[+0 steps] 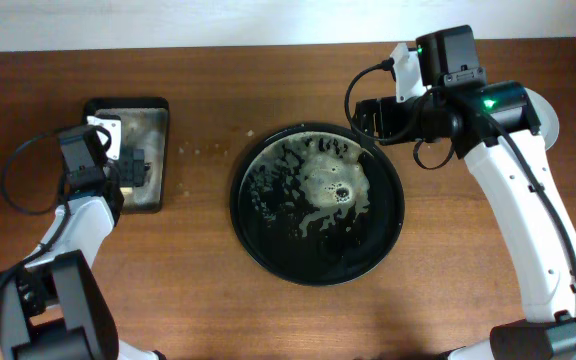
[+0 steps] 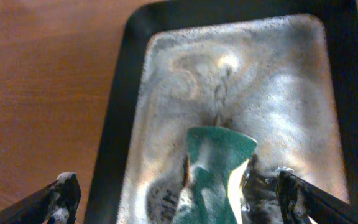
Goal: Clean dirty plates on tray and stack at the side
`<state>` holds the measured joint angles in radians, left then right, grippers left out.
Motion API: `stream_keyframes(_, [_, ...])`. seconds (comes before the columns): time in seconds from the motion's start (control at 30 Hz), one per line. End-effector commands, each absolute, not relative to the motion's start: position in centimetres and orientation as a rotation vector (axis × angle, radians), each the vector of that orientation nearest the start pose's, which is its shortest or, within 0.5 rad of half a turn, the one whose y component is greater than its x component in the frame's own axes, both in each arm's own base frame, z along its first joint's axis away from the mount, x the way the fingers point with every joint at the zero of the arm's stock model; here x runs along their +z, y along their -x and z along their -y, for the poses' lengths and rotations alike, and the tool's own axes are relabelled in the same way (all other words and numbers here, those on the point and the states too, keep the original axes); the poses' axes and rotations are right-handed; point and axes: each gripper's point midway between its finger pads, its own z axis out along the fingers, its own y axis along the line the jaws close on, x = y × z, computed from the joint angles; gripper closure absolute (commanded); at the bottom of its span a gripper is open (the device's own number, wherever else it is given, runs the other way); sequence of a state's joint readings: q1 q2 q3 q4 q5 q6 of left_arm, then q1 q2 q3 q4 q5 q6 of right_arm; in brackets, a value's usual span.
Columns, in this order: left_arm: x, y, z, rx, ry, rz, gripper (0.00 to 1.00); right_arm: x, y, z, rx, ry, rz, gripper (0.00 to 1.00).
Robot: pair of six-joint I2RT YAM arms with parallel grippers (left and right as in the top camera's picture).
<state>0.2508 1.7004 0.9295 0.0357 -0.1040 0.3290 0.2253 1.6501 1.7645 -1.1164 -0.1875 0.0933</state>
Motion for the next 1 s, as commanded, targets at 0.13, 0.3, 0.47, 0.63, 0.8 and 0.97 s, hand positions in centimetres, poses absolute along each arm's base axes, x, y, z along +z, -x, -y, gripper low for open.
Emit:
stream_keyframes(0.13, [21.7,-40.0,-5.9,0.012,-0.097,-2.09,0.01,29.7,-36.0,-11.1,0.318,0.249,-2.511,0.01])
stream_keyframes(0.3, [28.3,-33.7,-1.2,-0.132,-0.181,-1.972,0.01,32.5,-31.2,-9.0,0.249,0.226,-2.487,0.01])
stream_keyframes(0.47, [30.8,-26.8,2.2,-0.128,-0.284,-1.924,0.01,32.0,-26.2,-7.7,0.252,0.224,-2.424,0.01])
stream_keyframes(0.63, [29.5,-23.1,2.9,-0.129,-0.293,-1.978,0.01,27.5,-21.0,-6.5,0.264,0.214,-2.336,0.01])
stream_keyframes(0.8, [30.0,-23.2,3.0,-0.129,-0.299,-1.957,0.01,26.8,-17.6,-5.7,0.275,0.21,-2.21,0.02])
stream_keyframes(0.97, [28.9,-22.8,3.0,-0.142,-0.293,-2.006,0.01,26.5,-16.4,-5.5,0.276,0.211,-2.219,0.01])
